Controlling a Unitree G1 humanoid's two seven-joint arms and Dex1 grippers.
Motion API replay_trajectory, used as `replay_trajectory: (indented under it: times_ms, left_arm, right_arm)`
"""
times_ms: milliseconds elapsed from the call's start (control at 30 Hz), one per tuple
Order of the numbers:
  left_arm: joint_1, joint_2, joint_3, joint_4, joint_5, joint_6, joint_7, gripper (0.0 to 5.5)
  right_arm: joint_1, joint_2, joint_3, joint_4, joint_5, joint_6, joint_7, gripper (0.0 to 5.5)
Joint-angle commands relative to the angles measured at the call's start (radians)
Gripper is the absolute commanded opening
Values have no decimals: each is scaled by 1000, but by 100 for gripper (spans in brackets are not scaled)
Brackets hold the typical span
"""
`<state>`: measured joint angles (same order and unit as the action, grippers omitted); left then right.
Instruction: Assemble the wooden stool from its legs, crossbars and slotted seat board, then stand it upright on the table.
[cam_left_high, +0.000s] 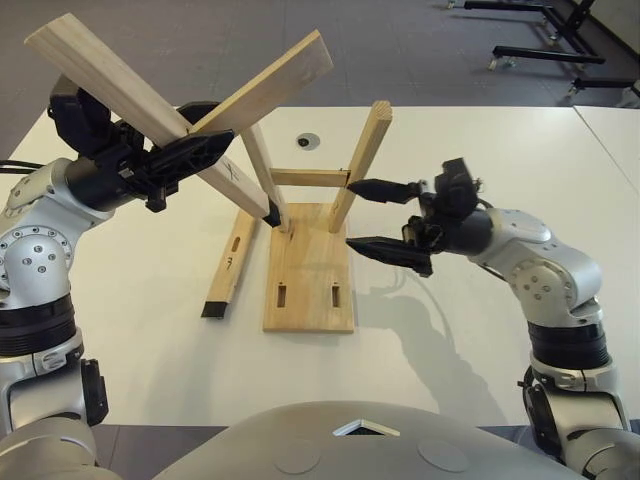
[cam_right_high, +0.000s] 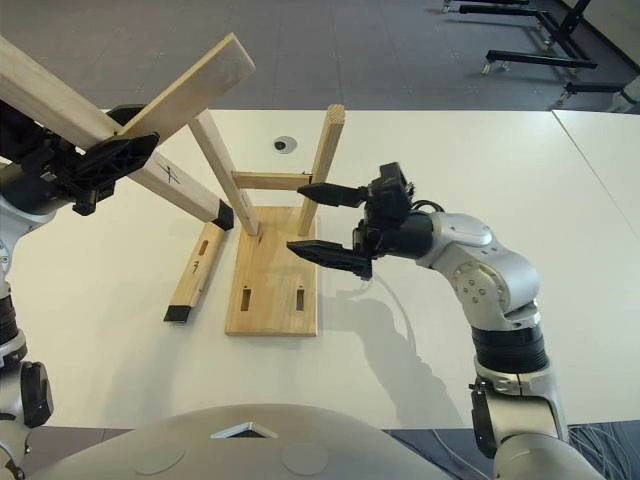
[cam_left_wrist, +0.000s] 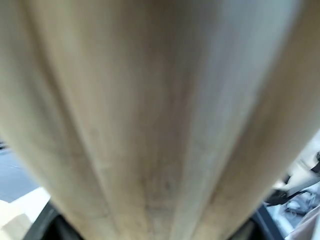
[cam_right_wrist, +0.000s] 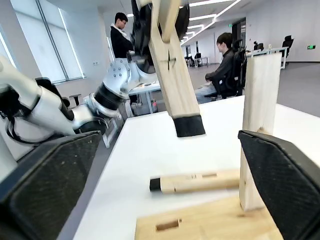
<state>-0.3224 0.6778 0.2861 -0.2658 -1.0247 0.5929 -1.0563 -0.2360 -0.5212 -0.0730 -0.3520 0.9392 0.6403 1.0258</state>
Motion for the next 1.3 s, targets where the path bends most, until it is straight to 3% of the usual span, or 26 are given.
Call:
replay_trajectory:
  times_ms: [33,167,233,333,433,533,600,767,967,1167,1300]
  left_arm:
    - [72,-46,-47,-91,107,-104,6,204]
    - [204,-97,-176,-122,386,-311,48,204]
    - [266,-148,-197,-145,435,-369,87,204]
    - [316,-184,-226,-164,487,-437,113,204]
    - [321,-191,-275,-109,631,-536,149,204]
    - [334,-191,-301,-86,696,-626,147,204]
    - [354,-187,-319,-94,712,-663,139,204]
    - [415,-177,-328,-192,626,-614,143,204]
    - [429,-159,-257,-254,404,-537,109,204]
    - [445,-38,-222,-107,469,-626,-78,204]
    - [435,-35,-221,-76,446,-634,-125,204]
  right_arm:
    - [-94,69,-156,31,123,-21,-174,514]
    - [-221,161,-264,77,-66,-112,-678,514]
    - [-273,168,-303,107,-94,-113,-819,514]
    - [-327,160,-293,167,-177,-145,-882,514]
    - [-349,153,-259,295,-302,-271,-839,514]
    - [-256,151,-126,368,-467,-417,-713,514]
    - [-216,154,-100,438,-494,-444,-652,514]
    - [-184,184,-107,572,-526,-539,-583,514]
    - [-174,210,-110,594,-501,-539,-536,514]
    - [-189,223,-97,578,-476,-503,-471,514]
    - [-193,226,-93,590,-486,-498,-451,514]
